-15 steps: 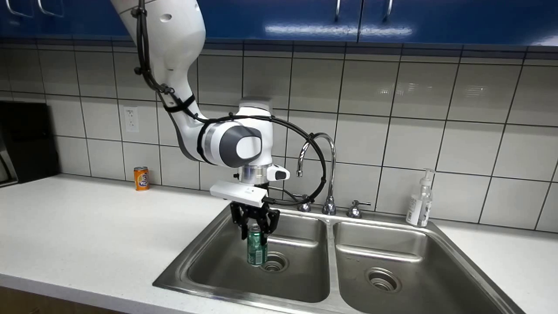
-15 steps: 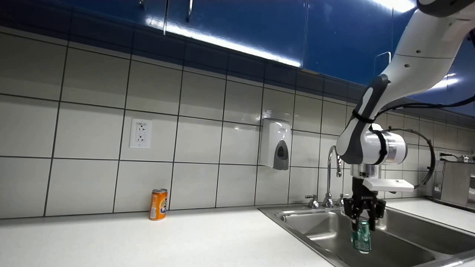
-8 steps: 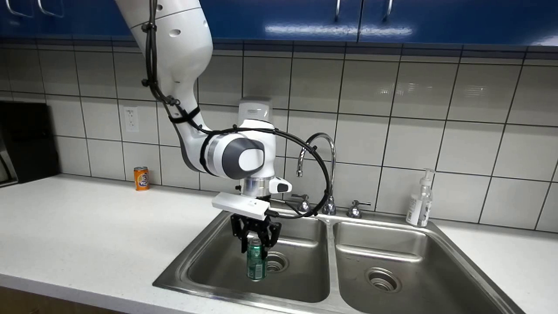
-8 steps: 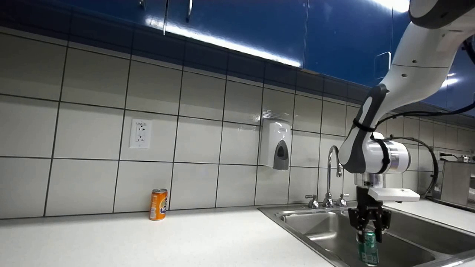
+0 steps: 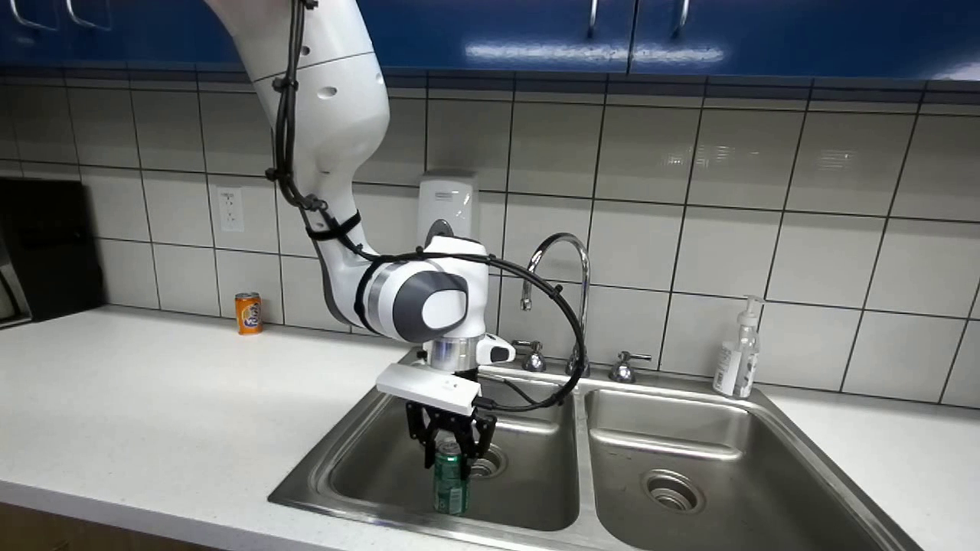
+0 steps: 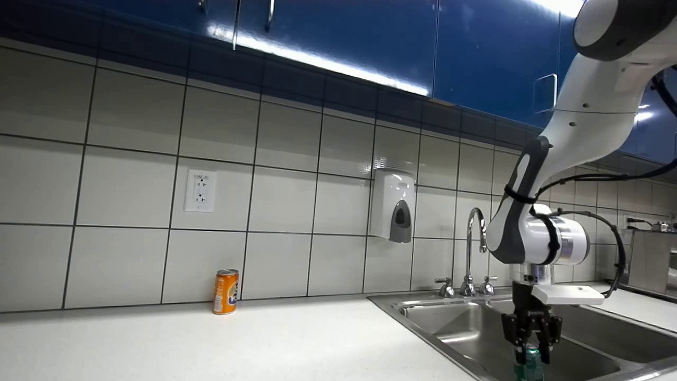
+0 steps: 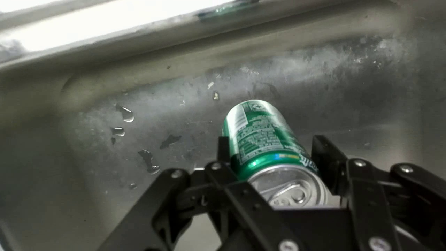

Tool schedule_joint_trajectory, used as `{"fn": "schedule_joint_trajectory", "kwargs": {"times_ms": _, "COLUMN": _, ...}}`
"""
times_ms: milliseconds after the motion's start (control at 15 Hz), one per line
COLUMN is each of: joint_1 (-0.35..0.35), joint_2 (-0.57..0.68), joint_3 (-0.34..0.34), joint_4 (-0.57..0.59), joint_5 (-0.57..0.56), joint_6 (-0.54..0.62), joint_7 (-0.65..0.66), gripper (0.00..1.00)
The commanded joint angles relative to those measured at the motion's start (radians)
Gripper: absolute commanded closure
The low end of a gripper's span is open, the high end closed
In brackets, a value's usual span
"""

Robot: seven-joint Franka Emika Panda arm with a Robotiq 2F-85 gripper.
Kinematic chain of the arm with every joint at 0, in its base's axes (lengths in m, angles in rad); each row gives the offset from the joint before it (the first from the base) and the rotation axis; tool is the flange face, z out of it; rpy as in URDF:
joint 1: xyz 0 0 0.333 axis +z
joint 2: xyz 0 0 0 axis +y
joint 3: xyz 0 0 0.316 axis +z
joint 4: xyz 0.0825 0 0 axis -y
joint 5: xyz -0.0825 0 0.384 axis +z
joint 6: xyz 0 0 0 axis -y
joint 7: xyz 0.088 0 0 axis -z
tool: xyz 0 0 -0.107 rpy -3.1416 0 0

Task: Put the soda can in the sink on the left

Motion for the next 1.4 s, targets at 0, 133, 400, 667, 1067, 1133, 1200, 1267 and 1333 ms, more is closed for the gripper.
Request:
{"fn": "schedule_joint_trajectory", "kwargs": {"times_ms": 0, "joint_1": -0.058, "joint_2": 0.042, "joint_3": 0.048, "joint_4": 0.021, "joint_5": 0.022, "joint_6": 0.028, "joint_7": -0.059, "gripper": 0.64}}
{"fn": "schedule_joint_trajectory", "kwargs": {"times_ms": 133, "joint_1": -0.071, "joint_2": 0.061, "joint_3": 0.057, "joint_4": 0.024, "joint_5": 0.016, "joint_6": 0.038, "joint_7": -0.062, "gripper": 0.64}}
{"fn": "schedule_joint_trajectory", "kwargs": {"times_ms": 400, "joint_1": -0.098, "joint_2": 0.087, "joint_3": 0.075, "joint_4": 0.027, "joint_5": 0.014, "joint_6": 0.047, "joint_7": -0.077, "gripper": 0.64}}
{"fn": "schedule_joint_trajectory", "kwargs": {"times_ms": 667, "joint_1": -0.116, "joint_2": 0.093, "joint_3": 0.086, "joint_4": 0.030, "joint_5": 0.014, "joint_6": 0.048, "joint_7": -0.090, "gripper": 0.64}}
{"fn": "schedule_joint_trajectory", "kwargs": {"times_ms": 1067, "joint_1": -0.120, "joint_2": 0.089, "joint_3": 0.088, "joint_4": 0.029, "joint_5": 0.008, "joint_6": 0.041, "joint_7": -0.090, "gripper": 0.64}}
{"fn": "schedule_joint_trajectory", "kwargs": {"times_ms": 1133, "joint_1": -0.117, "joint_2": 0.088, "joint_3": 0.085, "joint_4": 0.028, "joint_5": 0.004, "joint_6": 0.040, "joint_7": -0.089, "gripper": 0.14}}
{"fn": "schedule_joint_trajectory", "kwargs": {"times_ms": 1200, "joint_1": -0.115, "joint_2": 0.088, "joint_3": 0.083, "joint_4": 0.028, "joint_5": 0.002, "joint_6": 0.042, "joint_7": -0.087, "gripper": 0.12}}
{"fn": "schedule_joint_trajectory", "kwargs": {"times_ms": 1267, "joint_1": -0.113, "joint_2": 0.085, "joint_3": 0.081, "joint_4": 0.027, "joint_5": 0.000, "joint_6": 0.043, "joint_7": -0.085, "gripper": 0.06}}
{"fn": "schedule_joint_trajectory", "kwargs": {"times_ms": 1333, "joint_1": -0.113, "joint_2": 0.083, "joint_3": 0.082, "joint_4": 0.027, "joint_5": 0.000, "joint_6": 0.042, "joint_7": -0.086, "gripper": 0.01}}
